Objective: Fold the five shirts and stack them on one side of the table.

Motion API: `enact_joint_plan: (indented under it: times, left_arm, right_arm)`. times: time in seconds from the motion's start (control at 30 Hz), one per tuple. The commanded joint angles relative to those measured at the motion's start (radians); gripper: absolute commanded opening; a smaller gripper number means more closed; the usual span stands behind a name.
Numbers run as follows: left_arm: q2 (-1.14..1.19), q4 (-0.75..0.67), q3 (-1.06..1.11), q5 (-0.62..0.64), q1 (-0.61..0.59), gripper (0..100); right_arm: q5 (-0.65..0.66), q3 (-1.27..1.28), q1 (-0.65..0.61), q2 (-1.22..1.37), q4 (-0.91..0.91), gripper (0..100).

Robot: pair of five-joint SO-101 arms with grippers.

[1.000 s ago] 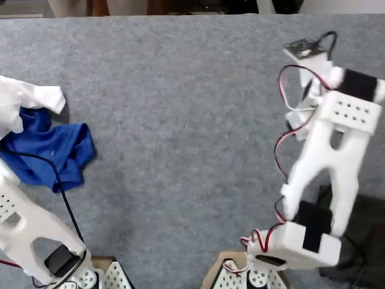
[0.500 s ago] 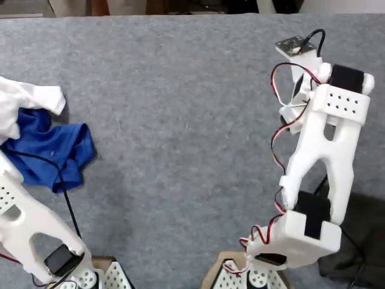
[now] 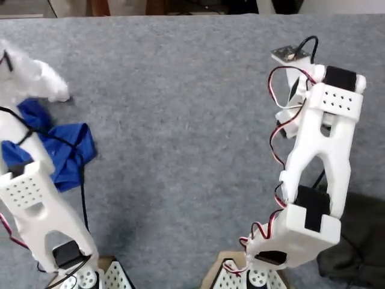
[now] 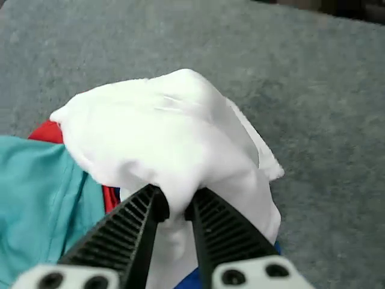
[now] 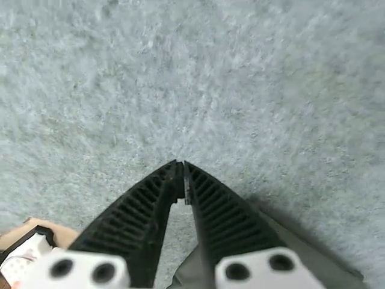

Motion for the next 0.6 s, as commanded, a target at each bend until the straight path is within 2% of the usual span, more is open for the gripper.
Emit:
enact_joint_plan:
  times: [0.0,0.13,0.37,0.57]
  left_arm:
    - [-0.177,0.012,0.078,0.052,0.101,2]
    - [-0.355,0.012,0.336,0.077,0.222,2]
    - [-0.691,0.008,0.925,0.077,0.456,2]
    - [-0.860,-0.089,1.286,0.077,0.482,2]
  right_arm:
    - [0.002,0.056,-0.012,-0.042,-0.044,0.5]
    - [0.032,0.163,-0.012,-0.113,-0.083,0.5]
    - [0.121,0.424,0.005,-0.357,-0.186,0.5]
    - [0.137,0.661,0.002,-0.587,-0.255,0.5]
